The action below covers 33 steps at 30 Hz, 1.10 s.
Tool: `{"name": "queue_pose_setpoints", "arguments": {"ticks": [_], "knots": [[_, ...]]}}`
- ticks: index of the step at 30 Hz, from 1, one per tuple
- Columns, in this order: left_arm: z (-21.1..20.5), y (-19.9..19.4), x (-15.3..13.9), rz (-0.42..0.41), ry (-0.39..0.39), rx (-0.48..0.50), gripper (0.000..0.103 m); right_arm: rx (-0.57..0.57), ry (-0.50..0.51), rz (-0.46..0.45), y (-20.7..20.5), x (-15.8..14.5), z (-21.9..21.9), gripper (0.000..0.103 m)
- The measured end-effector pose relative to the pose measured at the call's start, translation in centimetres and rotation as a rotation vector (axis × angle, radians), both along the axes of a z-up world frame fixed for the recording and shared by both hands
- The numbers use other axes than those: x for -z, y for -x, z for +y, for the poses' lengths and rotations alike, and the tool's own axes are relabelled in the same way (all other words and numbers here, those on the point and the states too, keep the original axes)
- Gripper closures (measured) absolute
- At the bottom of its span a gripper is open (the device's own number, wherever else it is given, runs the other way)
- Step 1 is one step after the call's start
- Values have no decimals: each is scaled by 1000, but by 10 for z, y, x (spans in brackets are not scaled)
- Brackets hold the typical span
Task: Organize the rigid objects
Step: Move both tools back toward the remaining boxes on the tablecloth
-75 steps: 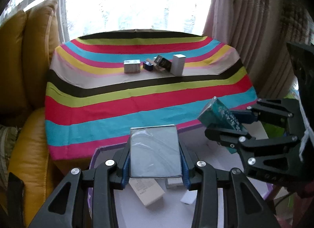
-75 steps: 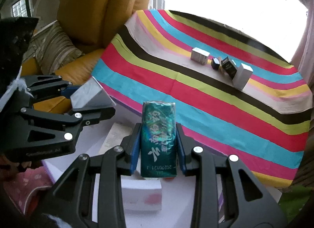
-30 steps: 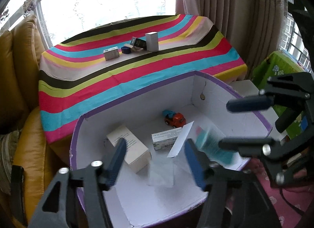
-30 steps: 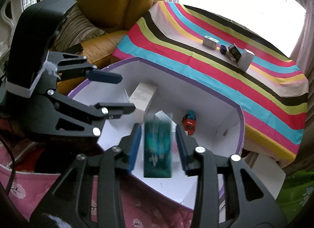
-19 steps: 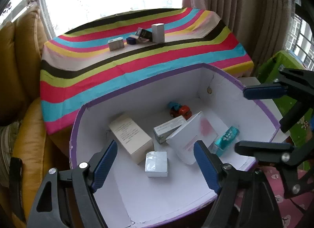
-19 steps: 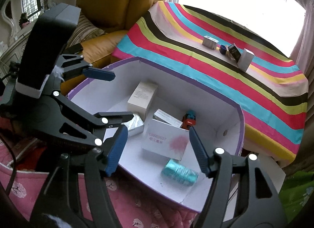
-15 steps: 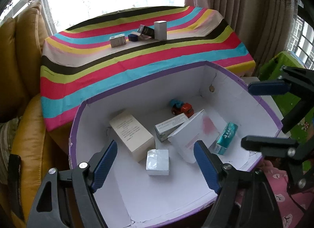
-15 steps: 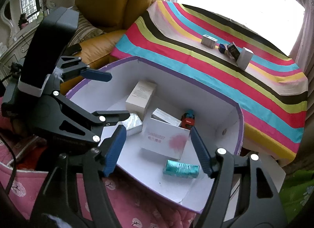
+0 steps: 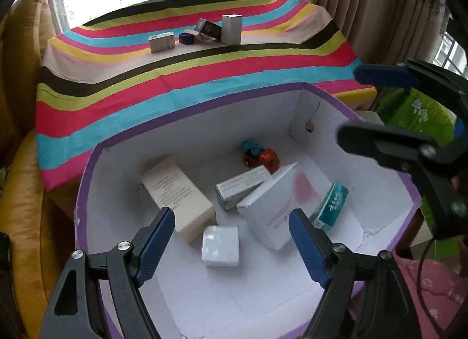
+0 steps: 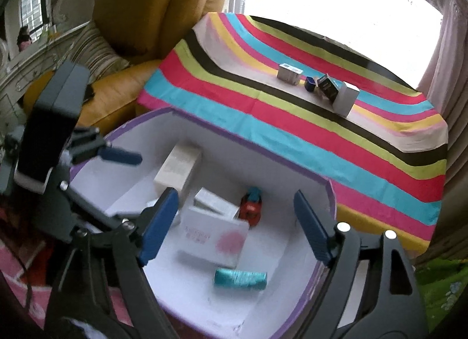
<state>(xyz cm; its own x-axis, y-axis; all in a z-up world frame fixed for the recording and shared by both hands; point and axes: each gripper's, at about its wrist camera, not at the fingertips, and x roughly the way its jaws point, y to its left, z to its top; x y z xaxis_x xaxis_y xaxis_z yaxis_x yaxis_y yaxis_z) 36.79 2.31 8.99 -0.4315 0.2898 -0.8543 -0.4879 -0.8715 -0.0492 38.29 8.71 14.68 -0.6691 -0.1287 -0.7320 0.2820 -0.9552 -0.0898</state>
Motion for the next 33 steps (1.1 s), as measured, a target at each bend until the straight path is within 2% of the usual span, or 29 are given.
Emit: {"name": "queue_pose_setpoints", "arguments": {"ticks": [6,11,16,20,24,28,30,33], "knots": [[1,45,-6,-44,-25,-16,22,39,37,-22,40,10,17,16],[2,111,-16,-70,-55,-40,21,97,119,-65,75,22,40,15],[7,203,-1,-83,36,-120,21,141,208,-55,120,20,69,15],[5,262,17,-110,40,-162,21,239,268,-59,172,20,106,15],[1,298,27,-58,0,-153,21,332,295,-81,211,26,135,15],[1,325,42,49,70,-97,21,400,298,-107,241,41,156,15],[-2,338,50,45,81,-102,21,417,300,-117,249,48,163,15],[-12,360,59,20,38,-134,21,447,294,-123,260,56,173,15]]}}
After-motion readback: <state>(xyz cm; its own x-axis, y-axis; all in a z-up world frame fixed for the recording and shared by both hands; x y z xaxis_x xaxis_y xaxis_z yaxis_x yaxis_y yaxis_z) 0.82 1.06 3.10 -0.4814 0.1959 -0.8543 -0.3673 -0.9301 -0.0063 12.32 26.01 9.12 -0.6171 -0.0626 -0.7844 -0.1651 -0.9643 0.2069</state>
